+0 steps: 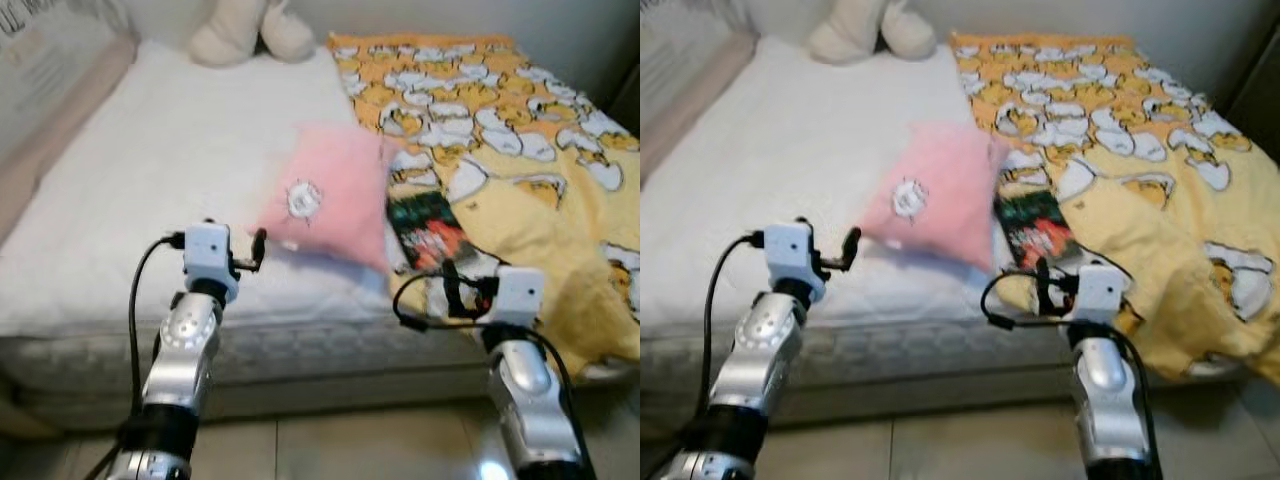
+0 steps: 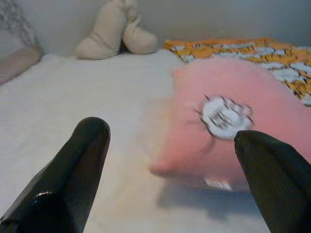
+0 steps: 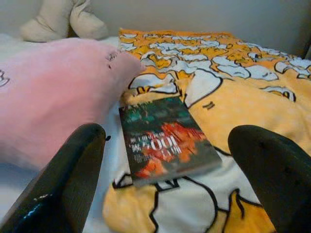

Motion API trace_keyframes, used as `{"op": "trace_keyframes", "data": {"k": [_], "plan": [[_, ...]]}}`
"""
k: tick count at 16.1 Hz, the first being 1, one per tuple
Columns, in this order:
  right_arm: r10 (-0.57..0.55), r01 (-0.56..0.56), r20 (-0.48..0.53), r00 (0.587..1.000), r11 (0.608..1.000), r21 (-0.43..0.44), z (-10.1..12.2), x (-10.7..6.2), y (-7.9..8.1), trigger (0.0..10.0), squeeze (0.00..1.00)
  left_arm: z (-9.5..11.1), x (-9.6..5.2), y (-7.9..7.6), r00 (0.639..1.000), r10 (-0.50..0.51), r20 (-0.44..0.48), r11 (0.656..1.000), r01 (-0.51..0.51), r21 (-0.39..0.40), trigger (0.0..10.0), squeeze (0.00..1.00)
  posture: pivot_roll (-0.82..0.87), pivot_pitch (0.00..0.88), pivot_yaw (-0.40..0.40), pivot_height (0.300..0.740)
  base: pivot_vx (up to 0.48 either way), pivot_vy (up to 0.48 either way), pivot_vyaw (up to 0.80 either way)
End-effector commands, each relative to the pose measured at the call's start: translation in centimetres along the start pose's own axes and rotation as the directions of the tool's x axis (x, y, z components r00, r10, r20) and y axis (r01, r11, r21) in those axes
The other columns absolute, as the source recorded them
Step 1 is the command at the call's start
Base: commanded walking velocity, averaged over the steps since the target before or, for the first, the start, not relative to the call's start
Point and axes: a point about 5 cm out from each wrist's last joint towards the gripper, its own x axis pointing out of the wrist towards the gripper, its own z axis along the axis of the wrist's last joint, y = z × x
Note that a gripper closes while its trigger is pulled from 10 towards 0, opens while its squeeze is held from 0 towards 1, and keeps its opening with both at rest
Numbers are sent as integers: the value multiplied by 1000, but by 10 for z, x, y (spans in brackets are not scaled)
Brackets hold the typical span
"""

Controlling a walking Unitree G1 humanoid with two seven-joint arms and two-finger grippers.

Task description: Clean up the room

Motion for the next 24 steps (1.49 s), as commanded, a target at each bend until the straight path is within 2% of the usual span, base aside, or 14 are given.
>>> {"op": "trace_keyframes", "data": {"k": [1,5,6,8,12,18,20,24], "plan": [[-26,26,8,1000,1000,-11,4,1,-9,10000,0,3,3,-8,1000,-19,10,1000,19,-10,10000,0,-87,0,-1,740,330,345,0],[-14,14,20,1000,1000,5,9,5,-3,10000,0,8,10,-12,999,-36,14,998,35,45,10000,0,-83,0,0,740,422,86,0],[-11,11,19,1000,1000,6,9,5,-2,10000,0,7,11,-17,998,-67,3,995,67,78,10000,0,-85,0,1,740,0,0,0],[-9,8,15,1000,1000,7,8,4,0,10000,0,6,11,-22,996,-91,2,993,90,79,10000,0,-88,0,5,740,0,0,0],[-12,12,11,1000,1000,8,6,2,0,10000,0,8,12,-22,996,-91,6,993,90,70,10000,0,-94,0,10,740,0,-430,0],[-19,18,22,1000,1000,8,11,2,-3,10000,0,9,13,-28,993,-122,4,987,121,104,10000,0,-98,0,12,740,120,-414,0],[-22,22,26,999,1000,6,12,3,-4,10000,0,7,14,-28,993,-120,-11,991,121,58,10000,0,-103,0,16,740,199,-337,0],[-20,20,19,1000,1000,6,11,2,-3,10000,0,7,16,-27,993,-120,-11,992,120,31,10000,0,-104,0,19,740,451,-60,0]]}}
